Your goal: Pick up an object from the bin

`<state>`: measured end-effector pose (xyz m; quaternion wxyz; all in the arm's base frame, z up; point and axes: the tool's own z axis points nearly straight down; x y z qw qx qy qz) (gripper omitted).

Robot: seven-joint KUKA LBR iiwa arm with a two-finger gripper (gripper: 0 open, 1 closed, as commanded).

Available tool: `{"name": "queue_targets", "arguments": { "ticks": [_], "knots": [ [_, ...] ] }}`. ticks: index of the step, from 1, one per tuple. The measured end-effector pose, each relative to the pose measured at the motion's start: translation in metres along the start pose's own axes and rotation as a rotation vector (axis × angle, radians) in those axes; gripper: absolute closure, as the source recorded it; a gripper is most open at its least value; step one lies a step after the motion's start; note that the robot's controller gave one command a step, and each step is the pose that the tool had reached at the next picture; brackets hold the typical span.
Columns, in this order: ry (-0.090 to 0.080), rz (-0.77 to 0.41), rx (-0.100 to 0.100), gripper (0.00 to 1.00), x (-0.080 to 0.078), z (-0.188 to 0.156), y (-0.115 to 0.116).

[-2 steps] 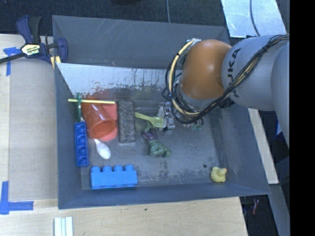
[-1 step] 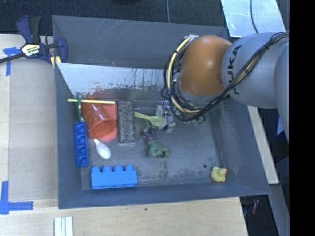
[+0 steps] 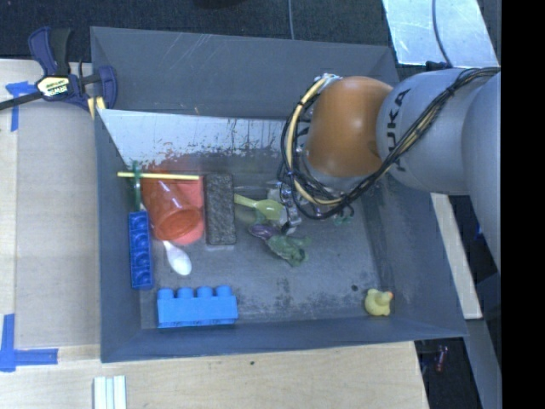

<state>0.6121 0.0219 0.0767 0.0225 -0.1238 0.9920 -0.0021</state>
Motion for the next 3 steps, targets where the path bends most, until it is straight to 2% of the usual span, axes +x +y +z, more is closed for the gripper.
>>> {"name": "queue_targets", "arguments": {
  "ticks": [1,2,3],
  "knots": [
    [0.016,-0.071,-0.007,1.0,-0.002,-0.094,0.016],
    [0.01,-0.05,-0.005,1.0,0.001,-0.122,0.013],
    [0.008,-0.174,-0.006,1.0,-0.008,-0.093,0.033]
  ]
}}
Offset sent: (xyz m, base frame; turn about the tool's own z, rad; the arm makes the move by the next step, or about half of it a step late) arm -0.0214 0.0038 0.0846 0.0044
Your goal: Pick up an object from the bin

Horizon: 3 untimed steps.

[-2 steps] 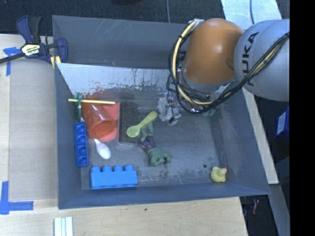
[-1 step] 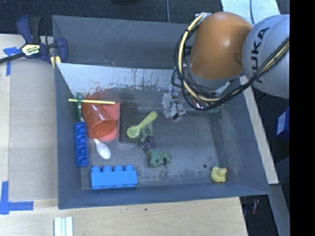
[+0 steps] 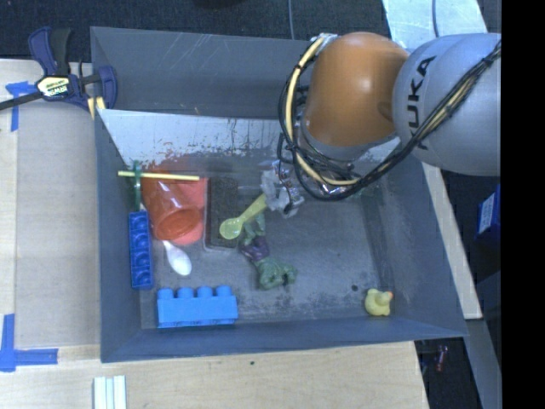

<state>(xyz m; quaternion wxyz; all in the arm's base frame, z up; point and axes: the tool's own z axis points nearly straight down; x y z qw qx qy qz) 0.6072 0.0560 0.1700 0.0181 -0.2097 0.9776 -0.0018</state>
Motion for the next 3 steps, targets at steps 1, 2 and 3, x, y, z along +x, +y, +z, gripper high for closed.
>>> {"name": "queue_targets", "arguments": {
  "ticks": [1,2,3],
  "knots": [
    [0.002,0.123,0.001,1.0,-0.005,0.012,-0.001],
    [-0.002,-0.002,0.001,1.0,-0.006,0.017,0.005],
    [-0.002,0.032,0.001,1.0,0.008,0.024,0.005]
  ]
}}
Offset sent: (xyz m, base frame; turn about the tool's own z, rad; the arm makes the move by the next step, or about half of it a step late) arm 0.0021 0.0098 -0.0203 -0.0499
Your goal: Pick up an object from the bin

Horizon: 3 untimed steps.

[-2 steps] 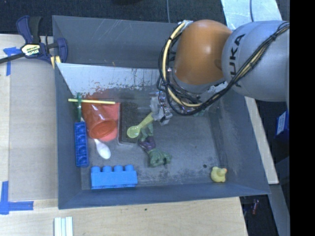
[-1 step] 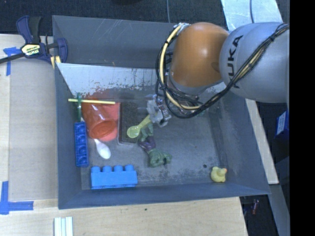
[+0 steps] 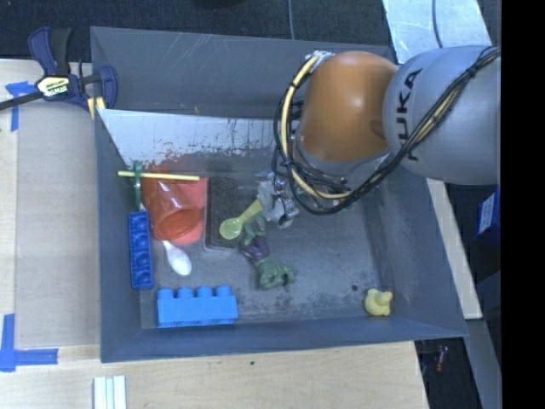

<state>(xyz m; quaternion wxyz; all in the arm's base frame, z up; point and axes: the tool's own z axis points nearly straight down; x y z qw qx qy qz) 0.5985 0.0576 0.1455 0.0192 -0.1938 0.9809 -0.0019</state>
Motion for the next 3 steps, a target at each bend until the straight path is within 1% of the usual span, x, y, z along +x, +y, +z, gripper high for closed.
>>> {"name": "queue_targets", "arguments": {
  "ticks": [1,2,3],
  "knots": [
    [-0.001,0.057,-0.001,1.0,-0.0081,0.0103,0.021],
    [0.001,-0.044,0.001,0.0,-0.0049,0.0147,0.0299],
    [0.001,-0.043,0.001,0.0,-0.0049,0.0147,0.0299]
  ]
}}
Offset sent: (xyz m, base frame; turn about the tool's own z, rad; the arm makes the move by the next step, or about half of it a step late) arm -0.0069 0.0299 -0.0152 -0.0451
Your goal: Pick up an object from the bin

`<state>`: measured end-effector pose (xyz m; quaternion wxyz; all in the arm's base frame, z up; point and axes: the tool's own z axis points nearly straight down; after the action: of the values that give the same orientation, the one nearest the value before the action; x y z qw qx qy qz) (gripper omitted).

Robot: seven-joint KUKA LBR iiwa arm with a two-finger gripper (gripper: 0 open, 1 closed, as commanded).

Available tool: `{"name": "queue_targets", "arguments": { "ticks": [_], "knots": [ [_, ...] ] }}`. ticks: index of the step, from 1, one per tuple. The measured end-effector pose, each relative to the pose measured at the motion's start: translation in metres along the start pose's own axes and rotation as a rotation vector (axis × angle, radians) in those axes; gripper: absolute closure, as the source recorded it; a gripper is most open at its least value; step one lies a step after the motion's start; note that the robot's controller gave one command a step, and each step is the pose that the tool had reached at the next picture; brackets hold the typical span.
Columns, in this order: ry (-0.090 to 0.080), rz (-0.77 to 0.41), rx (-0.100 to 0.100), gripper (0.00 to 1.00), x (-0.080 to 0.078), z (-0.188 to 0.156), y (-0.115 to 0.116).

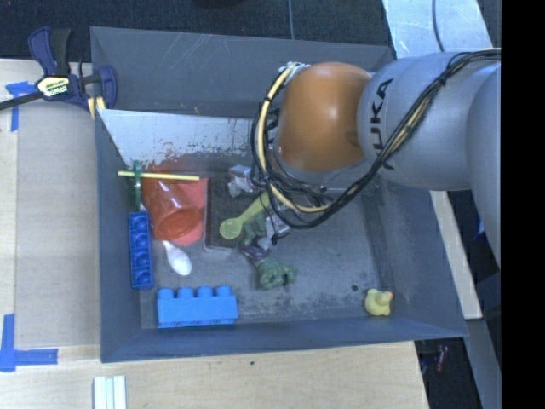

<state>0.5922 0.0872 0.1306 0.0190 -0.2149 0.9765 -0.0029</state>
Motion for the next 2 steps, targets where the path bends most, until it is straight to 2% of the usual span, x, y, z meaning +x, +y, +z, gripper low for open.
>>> {"name": "queue_targets", "arguments": {
  "ticks": [1,2],
  "knots": [
    [0.0,-0.061,0.0,0.0,-0.003,0.015,0.0],
    [0.0,-0.031,0.0,0.0,-0.003,0.029,-0.003]
  ]
}}
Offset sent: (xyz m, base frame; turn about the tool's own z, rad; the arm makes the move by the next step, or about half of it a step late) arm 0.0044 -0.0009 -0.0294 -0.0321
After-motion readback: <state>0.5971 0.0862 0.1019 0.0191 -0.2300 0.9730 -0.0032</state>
